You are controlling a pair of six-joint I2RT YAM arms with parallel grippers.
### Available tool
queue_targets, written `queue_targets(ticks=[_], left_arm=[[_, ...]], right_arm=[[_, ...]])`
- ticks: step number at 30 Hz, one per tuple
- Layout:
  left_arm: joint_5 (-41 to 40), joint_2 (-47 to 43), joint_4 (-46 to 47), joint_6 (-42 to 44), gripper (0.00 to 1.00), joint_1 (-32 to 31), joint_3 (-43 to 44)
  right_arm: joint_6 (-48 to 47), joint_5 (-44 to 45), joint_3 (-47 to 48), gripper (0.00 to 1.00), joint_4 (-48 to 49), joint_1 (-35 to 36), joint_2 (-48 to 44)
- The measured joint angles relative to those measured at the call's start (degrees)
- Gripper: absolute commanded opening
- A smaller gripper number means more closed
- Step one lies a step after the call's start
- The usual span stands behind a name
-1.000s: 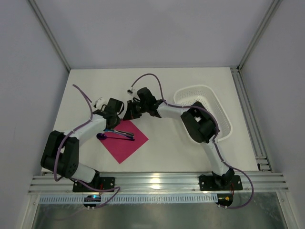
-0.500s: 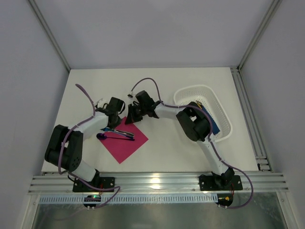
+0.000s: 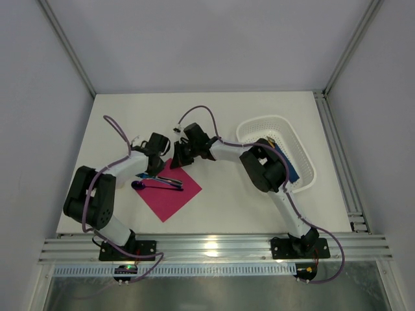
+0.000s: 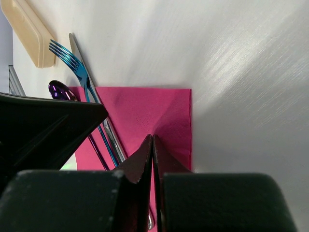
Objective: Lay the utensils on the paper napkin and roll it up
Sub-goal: Adjust the utensils on the napkin.
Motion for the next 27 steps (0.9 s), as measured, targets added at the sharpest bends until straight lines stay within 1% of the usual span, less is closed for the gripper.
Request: queue_targets(ticks=[11,27], left_arm=[[0.0,1.4,0.2,-0.9,0.00,0.1,-1.0],[0.0,-1.4,0.9,-1.0,0.00,0.1,-3.9]], right_arm=[[0.1,0.2,0.0,0.04,-0.1,0.0,0.0],[1.2,1.1,0.5,0.04,-1.2,0.1,0.0]])
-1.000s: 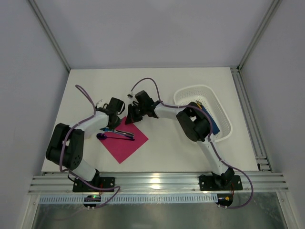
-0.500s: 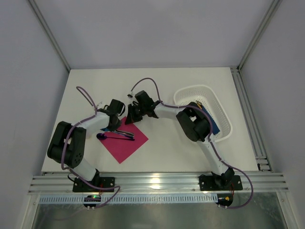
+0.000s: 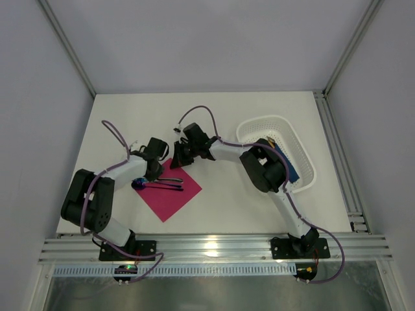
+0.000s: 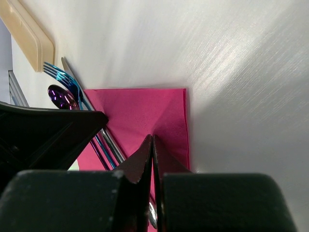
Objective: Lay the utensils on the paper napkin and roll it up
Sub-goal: Adjust the utensils on the napkin.
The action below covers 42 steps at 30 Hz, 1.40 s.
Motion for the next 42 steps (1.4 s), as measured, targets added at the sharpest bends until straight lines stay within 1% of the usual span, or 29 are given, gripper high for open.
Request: queue_targets(ticks=[22,31,35,36,37,38,39,40,41,42], left_arm=[[2.2,-3.6,0.3,2.7,0.00,0.0,-2.6],[1.6,-4.6,-0.3,4.3,0.00,0.0,-2.3],[1.6,-5.2,-0.4,5.3,0.00,0.0,-1.2],[1.6,-5.6,-0.3,5.7,0.00,0.0,-0.9],[1.8,-6.0,-0.2,6.1,0.00,0.0,-0.7],[2.1,-6.4,0.0,6.3,0.00,0.0,-0.5],[2.3,-6.8,0.3,6.4,0.00,0.0,-0.5],[2.5,-7.0,0.5,6.5,0.00,0.0,-0.5],[2.7,-7.2,0.8,6.5,0.00,0.0,-0.5],[3.1,-7.2,1.0,6.6,0.00,0.0,-0.4]], right_arm=[[0.3,0.3,0.2,0.04,-0.4,0.0,0.0],[0.0,0.5,-0.1,0.04,-0.1,0.0,-0.3],[-1.9,2.4,-0.1,0.04,-0.7,0.0,-1.1],[-2.5,2.9,-0.1,0.05,-1.1,0.0,-1.5],[-3.1,3.5,-0.1,0.09,-1.6,-0.2,-2.0],[-3.7,4.2,-0.1,0.15,-2.1,-0.3,-2.7],[-4.3,4.9,-0.1,0.18,-2.8,-0.5,-3.6],[-4.8,5.7,-0.1,0.23,-3.8,-0.7,-4.7],[-5.4,6.5,-0.1,0.35,-5.2,-1.0,-6.0],[-5.8,7.3,-0.1,0.37,-6.5,-1.4,-7.4]])
